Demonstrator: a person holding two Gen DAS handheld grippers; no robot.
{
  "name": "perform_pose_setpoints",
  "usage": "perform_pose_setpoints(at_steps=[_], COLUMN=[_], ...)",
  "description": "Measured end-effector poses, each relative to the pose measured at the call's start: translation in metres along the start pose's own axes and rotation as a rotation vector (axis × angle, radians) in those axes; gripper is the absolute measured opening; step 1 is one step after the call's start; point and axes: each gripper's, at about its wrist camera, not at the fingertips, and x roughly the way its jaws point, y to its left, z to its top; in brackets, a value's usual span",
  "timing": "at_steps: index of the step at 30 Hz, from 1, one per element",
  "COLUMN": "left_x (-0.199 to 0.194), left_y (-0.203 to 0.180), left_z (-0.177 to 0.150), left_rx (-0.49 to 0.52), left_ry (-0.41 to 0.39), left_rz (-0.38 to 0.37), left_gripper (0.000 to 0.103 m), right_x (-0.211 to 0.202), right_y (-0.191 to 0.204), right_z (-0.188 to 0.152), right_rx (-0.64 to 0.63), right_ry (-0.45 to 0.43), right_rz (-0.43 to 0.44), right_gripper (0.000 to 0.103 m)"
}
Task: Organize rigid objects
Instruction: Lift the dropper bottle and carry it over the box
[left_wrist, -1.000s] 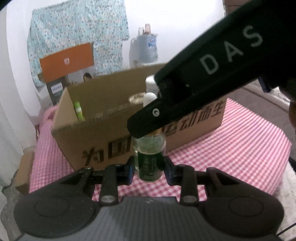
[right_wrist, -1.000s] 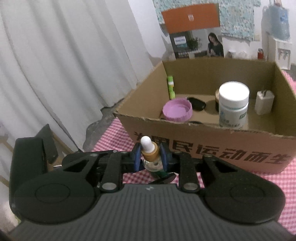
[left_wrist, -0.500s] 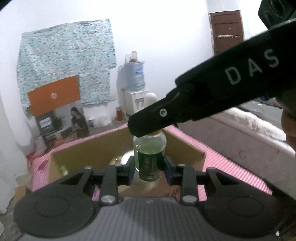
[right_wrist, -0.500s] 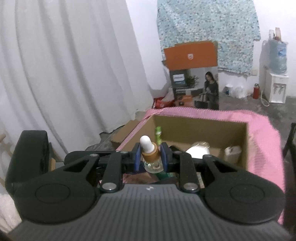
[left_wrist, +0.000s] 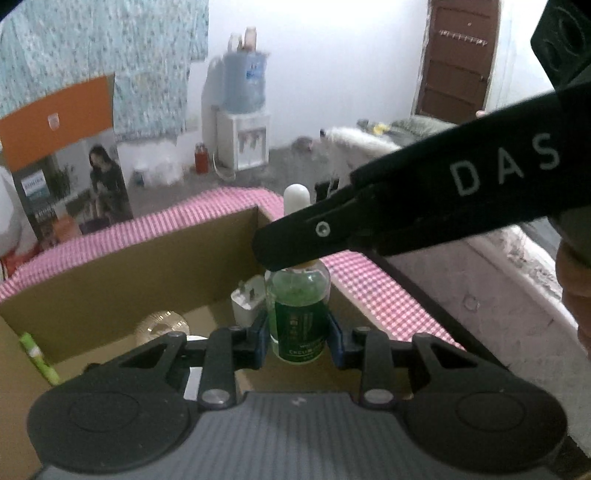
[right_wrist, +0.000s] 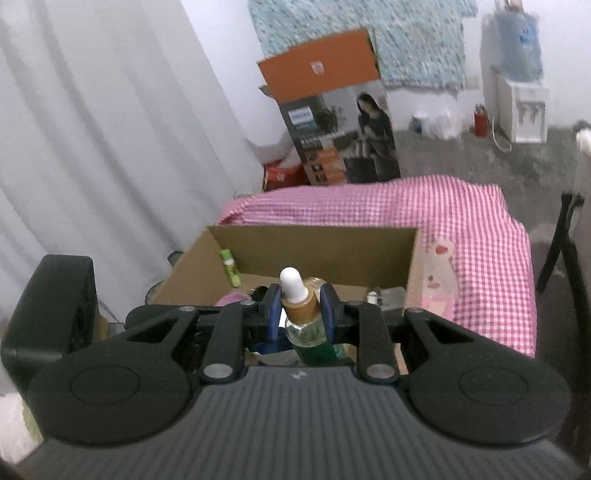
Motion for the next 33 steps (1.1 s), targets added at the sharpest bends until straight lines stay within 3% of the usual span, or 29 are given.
perform_pose_setpoints(at_steps=[7,23,33], left_x=[0.026,0.034,0.029], left_y=[0.006,0.006,0.002], left_z=[-0.002,0.001,0.002], left_rx=[-0.041,0.013,0.027], left_ry=[0.077,0.082,0.066], left_rz=[-0.015,0.013,0.033], left_gripper=[0.036,0.066,0.076], right_x=[0.04,0.09,0.101], right_y=[-0.026,-0.042,-0.032], right_z=[-0.003,-0.013,-0.012], right_rx=[0.033,0.052,0.012], right_ry=[0.055,0.162,0.204], right_rz=[0.006,0.017,-0.003], right_gripper=[0.021,0.021,0.024])
